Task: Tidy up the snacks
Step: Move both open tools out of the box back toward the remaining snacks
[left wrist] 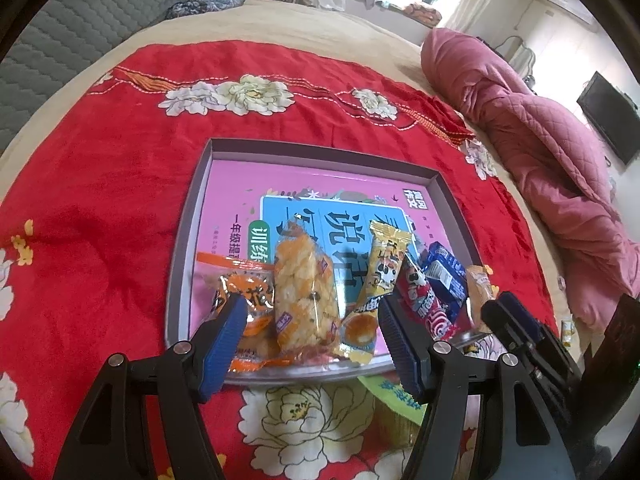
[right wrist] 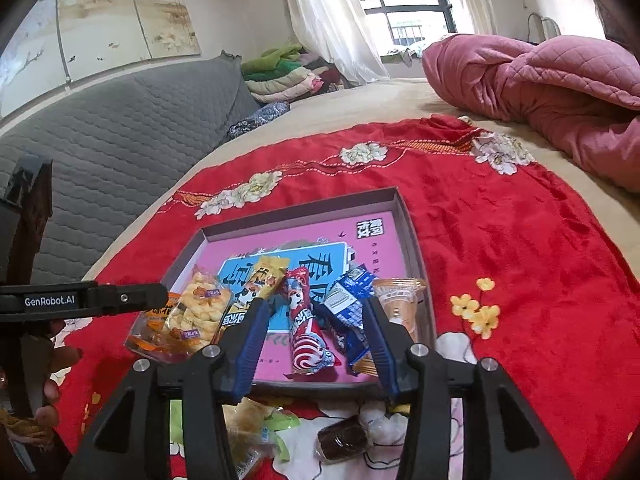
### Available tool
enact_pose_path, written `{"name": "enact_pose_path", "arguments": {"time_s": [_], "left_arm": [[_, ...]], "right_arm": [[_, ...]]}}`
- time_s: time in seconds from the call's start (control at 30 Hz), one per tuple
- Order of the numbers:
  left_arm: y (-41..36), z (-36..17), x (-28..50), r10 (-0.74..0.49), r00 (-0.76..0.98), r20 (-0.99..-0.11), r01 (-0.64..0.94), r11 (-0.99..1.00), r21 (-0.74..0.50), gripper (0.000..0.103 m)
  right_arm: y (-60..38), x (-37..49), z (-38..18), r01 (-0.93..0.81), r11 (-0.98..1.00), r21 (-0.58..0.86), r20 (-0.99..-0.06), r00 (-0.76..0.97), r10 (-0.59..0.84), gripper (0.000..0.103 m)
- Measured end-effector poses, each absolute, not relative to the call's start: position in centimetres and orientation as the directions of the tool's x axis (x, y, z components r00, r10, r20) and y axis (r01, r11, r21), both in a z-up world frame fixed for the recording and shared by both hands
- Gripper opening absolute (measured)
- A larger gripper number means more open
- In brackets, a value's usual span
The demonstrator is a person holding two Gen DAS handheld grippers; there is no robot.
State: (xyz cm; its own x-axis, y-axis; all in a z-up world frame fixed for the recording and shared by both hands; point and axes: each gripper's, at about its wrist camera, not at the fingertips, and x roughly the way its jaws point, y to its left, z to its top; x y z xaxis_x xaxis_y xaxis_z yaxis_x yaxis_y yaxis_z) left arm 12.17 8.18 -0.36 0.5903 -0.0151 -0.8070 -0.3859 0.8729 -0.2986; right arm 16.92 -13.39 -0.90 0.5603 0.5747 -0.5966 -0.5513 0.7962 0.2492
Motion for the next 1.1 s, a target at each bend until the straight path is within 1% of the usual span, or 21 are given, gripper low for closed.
{"name": "enact_pose_path", "arguments": {"time_s": [0.43,0.57,0.9,1.1], "left_arm": [[8.1,0.3,9.4,-0.015,0.588,-0.809,-0.382,0.876,-0.294,0.070],[7.9,0.5,8.7,-0.020,0.588,-0.809,-0.376,0.879,-0.295,0.070],[7.4,0.2,7.1,-0.049,0.577,-0.815,-0.360,0.881,-0.307,0.070],[7.1,0.1,6.4,-0.051,0.566,-0.823,-0.347,0.891,-0.293,0.070]], "right_arm": [[-15.5,16.1,0.1,-0.506,0.819,0.270,-0.598,0.579,0.555,0.052],[-15.6,15.5,0.5,-0.509,0.818,0.268,-0.592,0.583,0.557,0.058],[-15.8,13.8,0.7,-0.523,0.811,0.262,-0.604,0.567,0.560,0.058],[-15.5,12.8,0.9,-0.553,0.794,0.253,-0.612,0.544,0.574,0.058]]}}
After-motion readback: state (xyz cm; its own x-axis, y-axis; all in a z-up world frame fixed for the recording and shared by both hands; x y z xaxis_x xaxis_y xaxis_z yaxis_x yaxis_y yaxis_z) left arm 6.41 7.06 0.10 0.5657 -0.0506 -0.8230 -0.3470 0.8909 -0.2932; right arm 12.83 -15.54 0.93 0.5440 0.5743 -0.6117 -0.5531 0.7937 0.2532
